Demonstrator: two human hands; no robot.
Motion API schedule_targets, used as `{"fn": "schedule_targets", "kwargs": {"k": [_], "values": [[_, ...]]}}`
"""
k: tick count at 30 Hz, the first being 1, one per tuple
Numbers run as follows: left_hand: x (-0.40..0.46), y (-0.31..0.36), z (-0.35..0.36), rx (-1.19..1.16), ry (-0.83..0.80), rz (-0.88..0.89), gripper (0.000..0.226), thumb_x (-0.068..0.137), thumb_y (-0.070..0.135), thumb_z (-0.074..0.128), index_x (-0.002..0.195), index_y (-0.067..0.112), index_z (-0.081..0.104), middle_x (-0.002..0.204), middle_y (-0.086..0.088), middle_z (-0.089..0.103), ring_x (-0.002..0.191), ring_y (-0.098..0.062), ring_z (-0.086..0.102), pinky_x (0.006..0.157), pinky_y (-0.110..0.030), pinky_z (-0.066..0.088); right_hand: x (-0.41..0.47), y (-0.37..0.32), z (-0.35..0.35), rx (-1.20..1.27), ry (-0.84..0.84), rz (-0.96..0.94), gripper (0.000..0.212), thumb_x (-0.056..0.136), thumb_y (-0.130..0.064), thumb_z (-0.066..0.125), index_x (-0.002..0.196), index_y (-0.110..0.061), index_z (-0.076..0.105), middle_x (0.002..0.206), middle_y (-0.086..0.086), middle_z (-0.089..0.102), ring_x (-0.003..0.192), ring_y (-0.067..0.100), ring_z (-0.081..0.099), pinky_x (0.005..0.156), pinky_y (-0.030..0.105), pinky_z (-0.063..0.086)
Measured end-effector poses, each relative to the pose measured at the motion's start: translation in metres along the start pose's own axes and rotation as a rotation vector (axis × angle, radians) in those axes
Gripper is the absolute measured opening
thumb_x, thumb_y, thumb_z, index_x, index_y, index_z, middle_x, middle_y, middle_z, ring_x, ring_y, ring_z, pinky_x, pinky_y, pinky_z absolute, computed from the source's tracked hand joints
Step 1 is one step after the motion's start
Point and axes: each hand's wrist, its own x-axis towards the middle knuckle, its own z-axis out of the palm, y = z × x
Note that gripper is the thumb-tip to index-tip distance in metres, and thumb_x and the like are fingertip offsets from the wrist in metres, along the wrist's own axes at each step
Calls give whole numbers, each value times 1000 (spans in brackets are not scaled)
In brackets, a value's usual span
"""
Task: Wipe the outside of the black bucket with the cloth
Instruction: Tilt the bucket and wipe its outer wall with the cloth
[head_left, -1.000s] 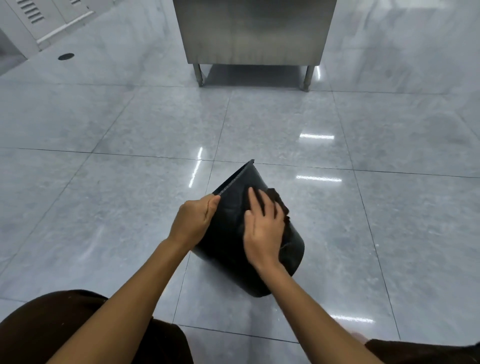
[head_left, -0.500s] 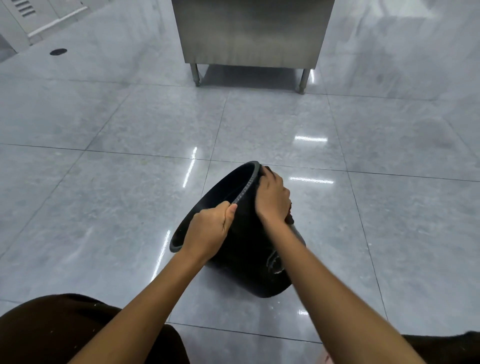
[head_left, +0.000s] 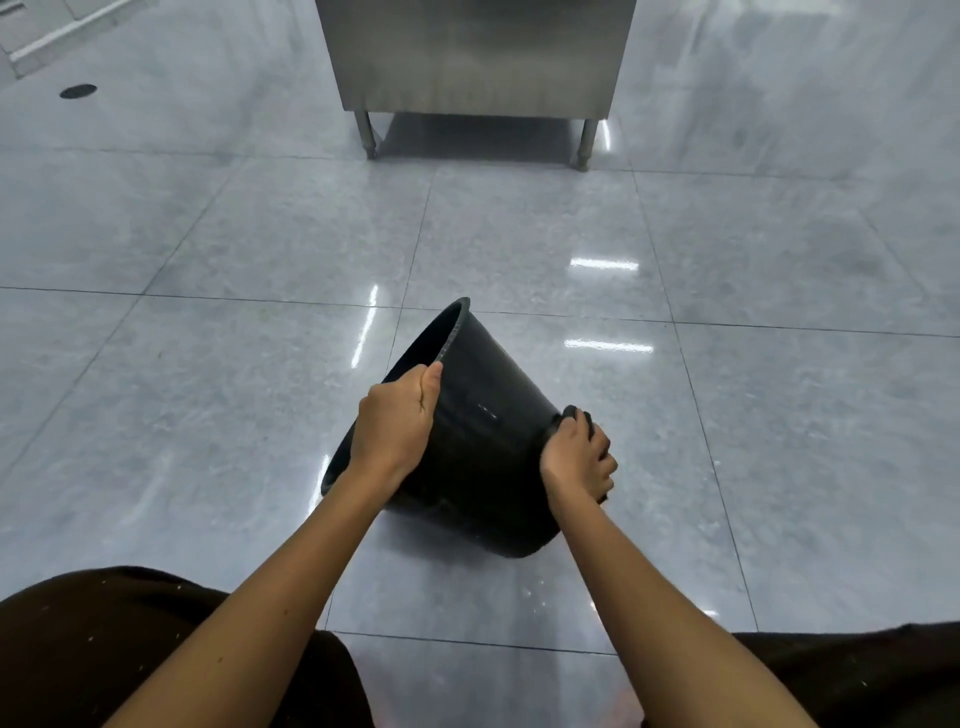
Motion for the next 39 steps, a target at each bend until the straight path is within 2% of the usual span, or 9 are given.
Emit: {"fn": "schedule_targets", "kwargs": {"k": [2,8,15,22,24,26,32,36,39], "values": [[0,2,2,-3,9,-30,47,98,34,31,64,4,43,46,-1,38,42,-15,34,41,-26,27,-5,-30,-1,-46,-24,-29,44,101,-36,23,140,-32,43,156,3,30,137,36,28,112,50,22],[12,2,4,33,-10,-42,46,99,35,30,66,5,43,50,-3,44,45,-15,38,43,-25,28,-69,-37,21,-131,6,-788,54,95,-41,25,148,-32,33,156,-3,31,137,30,29,107,47,31],[0,-26,-3,-2,-92,63,27,97,36,33,97,17,51,65,1,54,58,-15,51,48,-22,33,-21,-1,17,-153,102,-472,52,97,-43,23,146,-32,36,154,-2,34,138,30,31,109,50,27],[-27,-52,-2,-57,-81,187,40,93,56,21,66,28,31,45,12,30,45,-11,43,39,-17,30,11,-23,-9,194,18,262,49,100,-38,20,143,-23,40,156,6,27,139,38,25,116,54,17],[-22,-41,0,-38,-54,229,42,93,57,18,65,26,29,44,14,24,35,-9,32,38,-14,23,-2,-39,-10,173,-41,151,48,100,-38,20,142,-27,40,157,4,26,139,38,24,116,52,17],[-16,-34,-1,-34,-19,222,44,93,55,20,63,24,28,43,13,21,36,-7,25,41,-17,21,-28,-50,-6,87,-71,-179,45,102,-36,22,145,-33,37,159,-1,25,141,35,23,114,50,17],[-8,-24,2,-6,-12,190,40,97,38,35,62,20,32,43,9,28,39,-12,32,41,-18,22,-72,-40,3,-118,-46,-870,59,95,-45,18,152,-30,21,161,-5,20,137,31,23,113,42,26],[-12,-20,3,0,-14,222,40,95,43,31,61,21,29,42,9,23,37,-11,29,41,-17,20,-32,-69,0,-86,46,-793,53,98,-45,21,149,-34,30,155,-4,34,131,29,35,107,44,29],[-16,-22,2,-55,-7,235,42,93,51,24,61,24,28,42,13,22,36,-12,34,37,-16,26,4,-113,-3,-68,-189,-422,43,94,-47,24,125,-43,53,134,-7,53,127,27,39,104,48,25]]}}
